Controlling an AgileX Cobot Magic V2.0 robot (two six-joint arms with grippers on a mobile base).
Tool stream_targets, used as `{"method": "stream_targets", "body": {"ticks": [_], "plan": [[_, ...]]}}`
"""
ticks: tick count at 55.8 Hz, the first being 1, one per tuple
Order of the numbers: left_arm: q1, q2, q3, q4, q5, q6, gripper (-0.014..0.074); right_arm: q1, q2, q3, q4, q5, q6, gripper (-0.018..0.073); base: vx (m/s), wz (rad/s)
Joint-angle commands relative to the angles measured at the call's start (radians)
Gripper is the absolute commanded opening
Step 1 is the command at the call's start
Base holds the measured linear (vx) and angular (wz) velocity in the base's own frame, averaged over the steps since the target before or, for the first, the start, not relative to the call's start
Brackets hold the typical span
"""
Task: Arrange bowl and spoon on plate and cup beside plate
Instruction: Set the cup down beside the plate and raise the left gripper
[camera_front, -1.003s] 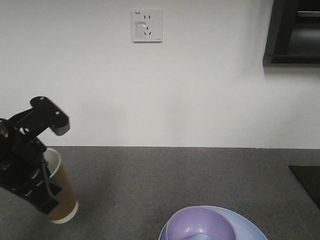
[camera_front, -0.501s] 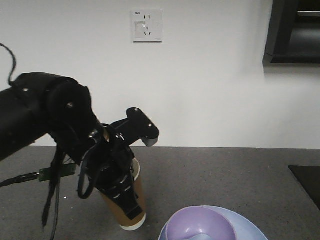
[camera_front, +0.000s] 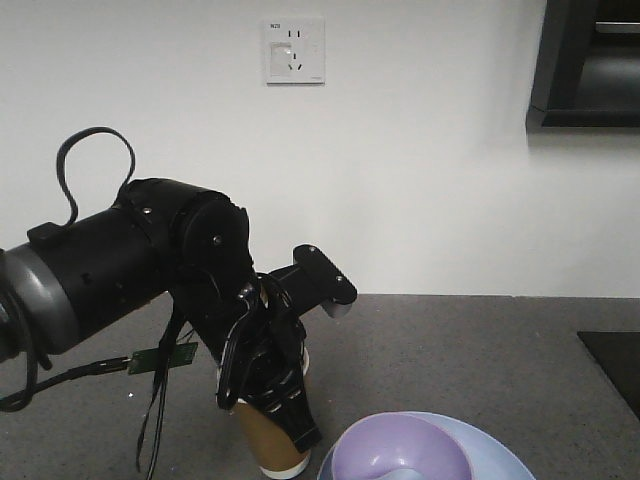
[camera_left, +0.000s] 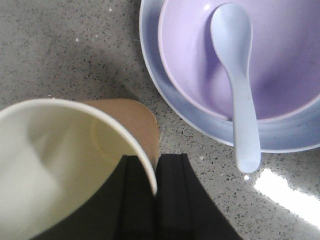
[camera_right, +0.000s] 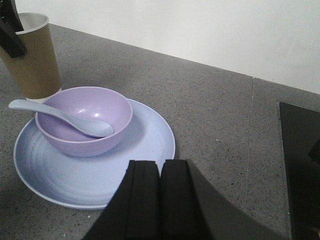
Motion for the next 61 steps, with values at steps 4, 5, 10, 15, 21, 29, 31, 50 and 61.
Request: {"method": "stream_targets", "body": {"ticks": [4,5,10,15,21,29,31,50,61], "plan": [[-0.003,-0.037,-0.033,-0.009,-0.002,-0.018,0.0004,0.0,0.012,-0.027,-0.005,-0.078,0.002,-0.0008,0.0,0.0],[-0.003,-0.036,-0.033,-0.009,-0.002,-0.018,0.0004,0.0,0.012,-0.027,-0.005,-0.078,0.002,-0.0008,0.0,0.0],[-0.003,-0.026,-0.033,-0.009,-0.002,-0.029,0.0011,0.0,0.012,-0.027,-0.005,-0.075,0.002,-0.0008,0.0,0.0],[-0.003,-0.026,-0.033,-0.008,-0.002,-0.056,0.0036,0.0,0.012,-0.027,-0.005,-0.074,0.002,-0.0008,0.0,0.0],[-0.003,-0.026,-0.033,-0.008,-0.002,-0.061,0.0105,0.0,0.012,-0.027,-0.003,-0.069,0.003,-0.0008,0.0,0.0],[-0.003,-0.026,-0.033,-0.008,-0.002,-0.062,0.0252,0.0,0.012,-0.027,0.003,-0.068,0.003,-0.0008,0.0,0.0],[-0.003,-0.026,-0.033,-0.008,-0.002,-0.064,0.0297,0.0,0.012,-0.027,0.003,-0.068,0.003,-0.0008,0.0,0.0],[-0.003,-0.034,-0.033,-0.008,-0.002,-0.069,0.0539,0.0,0.012,-0.027,0.002,-0.068,0.004,-0.0008,0.0,0.0],[-0.003,-0.062,-0.034,-0.009,-0.002,-0.069,0.0538,0.0,0.012,-0.027,0.002,-0.068,0.004,-0.0008,0.0,0.0]]}}
